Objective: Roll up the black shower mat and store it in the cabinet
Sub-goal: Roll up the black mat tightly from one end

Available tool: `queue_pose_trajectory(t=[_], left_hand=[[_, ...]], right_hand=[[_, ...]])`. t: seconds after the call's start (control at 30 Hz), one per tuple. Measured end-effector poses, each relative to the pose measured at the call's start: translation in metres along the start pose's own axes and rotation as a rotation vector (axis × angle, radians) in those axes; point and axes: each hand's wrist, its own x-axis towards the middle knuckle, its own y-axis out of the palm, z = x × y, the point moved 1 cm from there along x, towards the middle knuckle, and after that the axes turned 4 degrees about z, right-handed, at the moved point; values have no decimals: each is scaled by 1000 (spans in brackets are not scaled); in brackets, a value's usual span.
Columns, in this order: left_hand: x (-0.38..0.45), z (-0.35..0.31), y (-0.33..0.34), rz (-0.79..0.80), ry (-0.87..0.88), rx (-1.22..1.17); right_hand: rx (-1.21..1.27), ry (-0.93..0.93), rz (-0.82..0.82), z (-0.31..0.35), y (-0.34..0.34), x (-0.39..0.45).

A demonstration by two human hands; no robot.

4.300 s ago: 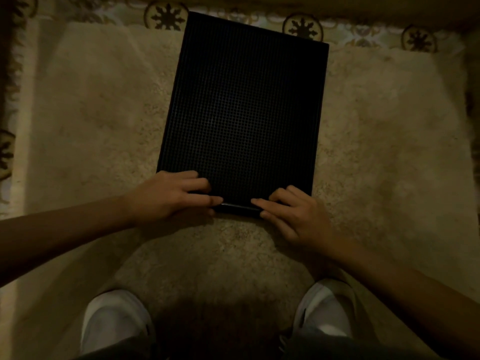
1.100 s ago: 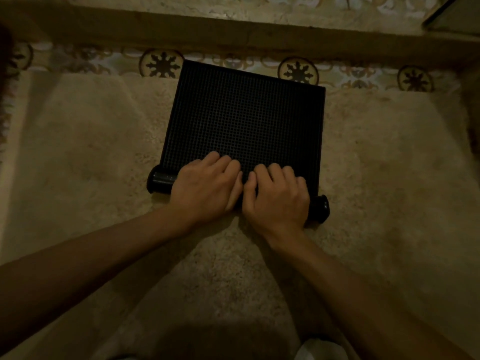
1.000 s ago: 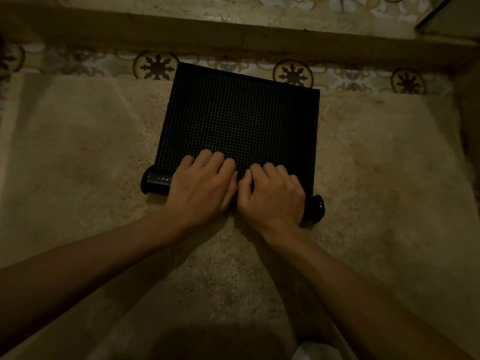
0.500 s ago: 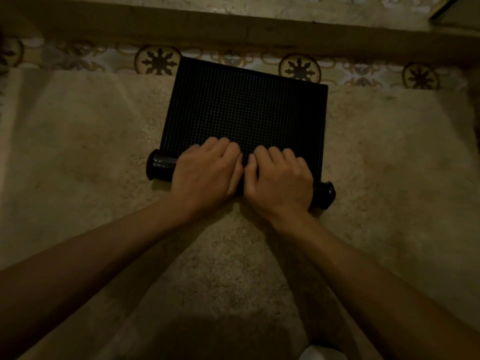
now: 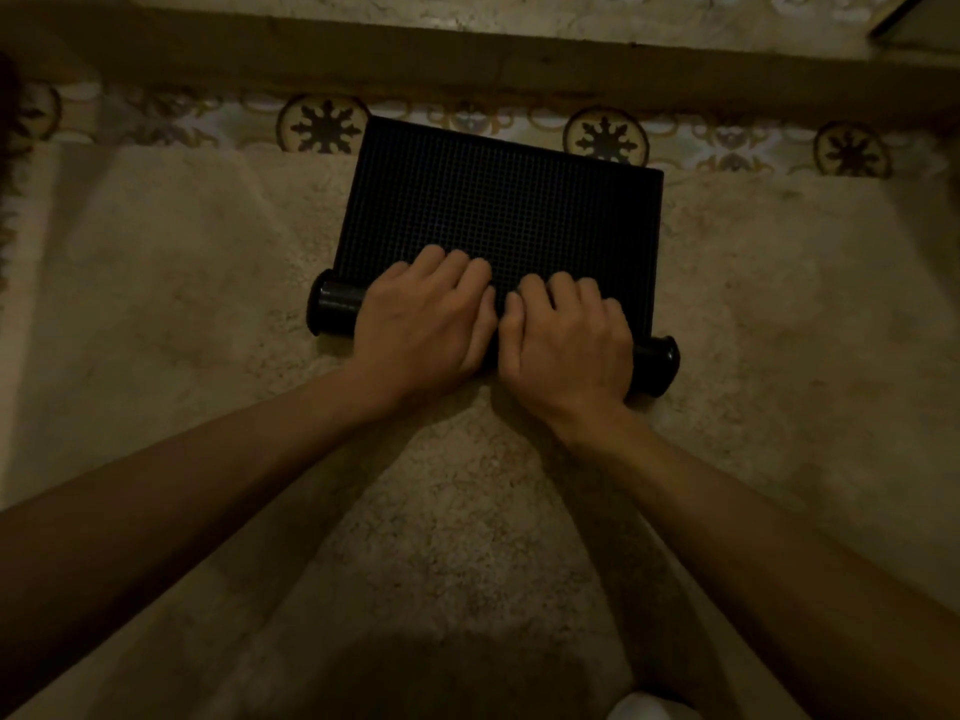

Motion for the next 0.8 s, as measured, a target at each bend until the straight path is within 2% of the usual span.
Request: queue_pose_trajectory(t=[0.1, 0.23, 0.43, 0.6, 0.8], left_hand=[[-4, -1, 1, 5, -35, 23], [-18, 10, 7, -53, 98, 88], [20, 13, 0, -9, 73, 29], [36, 16, -5, 8, 34, -9], [25, 14, 3, -64, -10, 75]], right_hand=[[63, -19, 42, -4, -4, 15], [110, -19, 33, -5, -3, 18], [39, 31, -148, -8, -1, 15], [-1, -11, -105, -11, -2, 34], [111, -15, -40, -16, -6, 59]])
